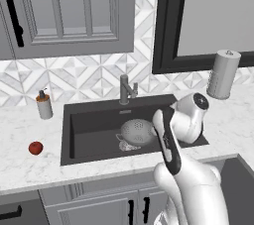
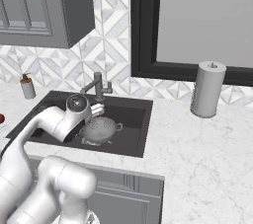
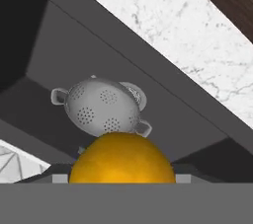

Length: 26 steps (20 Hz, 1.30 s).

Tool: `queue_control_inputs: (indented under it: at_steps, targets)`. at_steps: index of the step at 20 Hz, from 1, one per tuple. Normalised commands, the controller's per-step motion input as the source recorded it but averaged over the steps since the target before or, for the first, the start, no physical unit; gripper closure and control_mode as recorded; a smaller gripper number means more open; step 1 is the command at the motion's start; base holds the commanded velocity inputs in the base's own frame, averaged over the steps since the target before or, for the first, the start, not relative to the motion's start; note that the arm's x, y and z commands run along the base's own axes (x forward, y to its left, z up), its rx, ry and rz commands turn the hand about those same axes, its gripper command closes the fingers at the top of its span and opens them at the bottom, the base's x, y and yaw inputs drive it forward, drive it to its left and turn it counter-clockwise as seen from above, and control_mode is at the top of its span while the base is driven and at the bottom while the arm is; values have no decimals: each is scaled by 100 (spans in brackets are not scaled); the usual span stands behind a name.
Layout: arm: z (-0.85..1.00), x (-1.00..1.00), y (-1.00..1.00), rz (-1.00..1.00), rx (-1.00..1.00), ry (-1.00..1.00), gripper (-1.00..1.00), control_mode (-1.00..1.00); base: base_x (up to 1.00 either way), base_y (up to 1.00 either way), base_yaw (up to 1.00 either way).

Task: Put the colander in the sink, put the apple, tangerine in the colander, and turn on the sink faucet and pour water over the colander.

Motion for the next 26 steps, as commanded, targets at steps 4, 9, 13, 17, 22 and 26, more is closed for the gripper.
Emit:
queue_control_inputs:
  at_steps: [4, 9, 13, 17, 22, 26]
  targets:
    - [29, 8, -56, -3, 2, 41, 100, -100, 0, 0, 0]
    - [23, 44, -25, 2, 8, 25, 100, -100, 0, 0, 0]
    - [2, 37, -16, 23, 17, 0, 100, -100, 0, 0, 0]
    - [-1, 48, -6, 29, 11, 0, 100, -100, 0, 0, 0]
    - [-20, 61, 1, 32, 0, 7, 100, -100, 0, 0, 0]
    - [-41, 38, 0, 39, 0, 2, 100, -100, 0, 0, 0]
